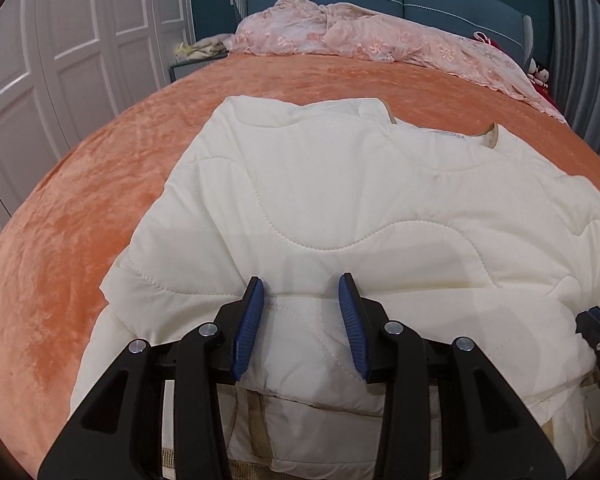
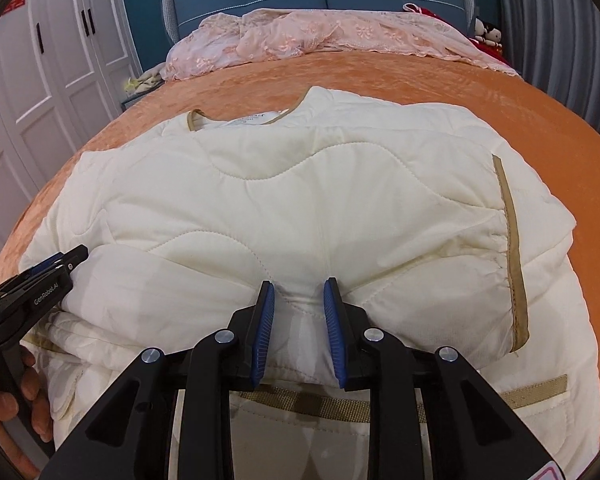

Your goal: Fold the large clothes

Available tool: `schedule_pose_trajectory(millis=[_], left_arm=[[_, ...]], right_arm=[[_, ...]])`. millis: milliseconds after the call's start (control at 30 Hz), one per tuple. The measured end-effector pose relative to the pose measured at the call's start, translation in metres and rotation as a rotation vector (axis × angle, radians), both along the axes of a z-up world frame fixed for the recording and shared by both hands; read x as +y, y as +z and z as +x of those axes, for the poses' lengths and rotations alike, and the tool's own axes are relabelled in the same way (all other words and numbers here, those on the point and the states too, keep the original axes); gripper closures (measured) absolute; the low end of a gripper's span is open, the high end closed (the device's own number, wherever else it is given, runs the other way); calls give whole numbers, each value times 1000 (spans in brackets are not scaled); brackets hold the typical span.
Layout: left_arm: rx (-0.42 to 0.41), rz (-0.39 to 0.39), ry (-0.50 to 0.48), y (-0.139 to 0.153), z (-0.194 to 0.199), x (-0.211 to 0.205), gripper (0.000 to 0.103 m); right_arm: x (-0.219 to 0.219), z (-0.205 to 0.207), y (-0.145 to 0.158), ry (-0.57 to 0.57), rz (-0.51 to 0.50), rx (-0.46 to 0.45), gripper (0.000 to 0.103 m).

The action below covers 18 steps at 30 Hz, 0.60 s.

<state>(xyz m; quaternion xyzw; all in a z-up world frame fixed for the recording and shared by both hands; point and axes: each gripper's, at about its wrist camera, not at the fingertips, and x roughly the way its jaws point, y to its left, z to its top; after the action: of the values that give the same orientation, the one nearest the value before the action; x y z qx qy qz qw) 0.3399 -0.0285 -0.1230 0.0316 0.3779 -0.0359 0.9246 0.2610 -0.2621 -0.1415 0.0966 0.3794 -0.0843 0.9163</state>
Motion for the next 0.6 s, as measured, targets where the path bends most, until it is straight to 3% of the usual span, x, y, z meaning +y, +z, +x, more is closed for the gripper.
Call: schedule_pose_trajectory(millis=[600], left_arm=[[-32,38,6,-5,-2,0,66]], right_arm=[[13,1,-7,-18,-103,-6,80]])
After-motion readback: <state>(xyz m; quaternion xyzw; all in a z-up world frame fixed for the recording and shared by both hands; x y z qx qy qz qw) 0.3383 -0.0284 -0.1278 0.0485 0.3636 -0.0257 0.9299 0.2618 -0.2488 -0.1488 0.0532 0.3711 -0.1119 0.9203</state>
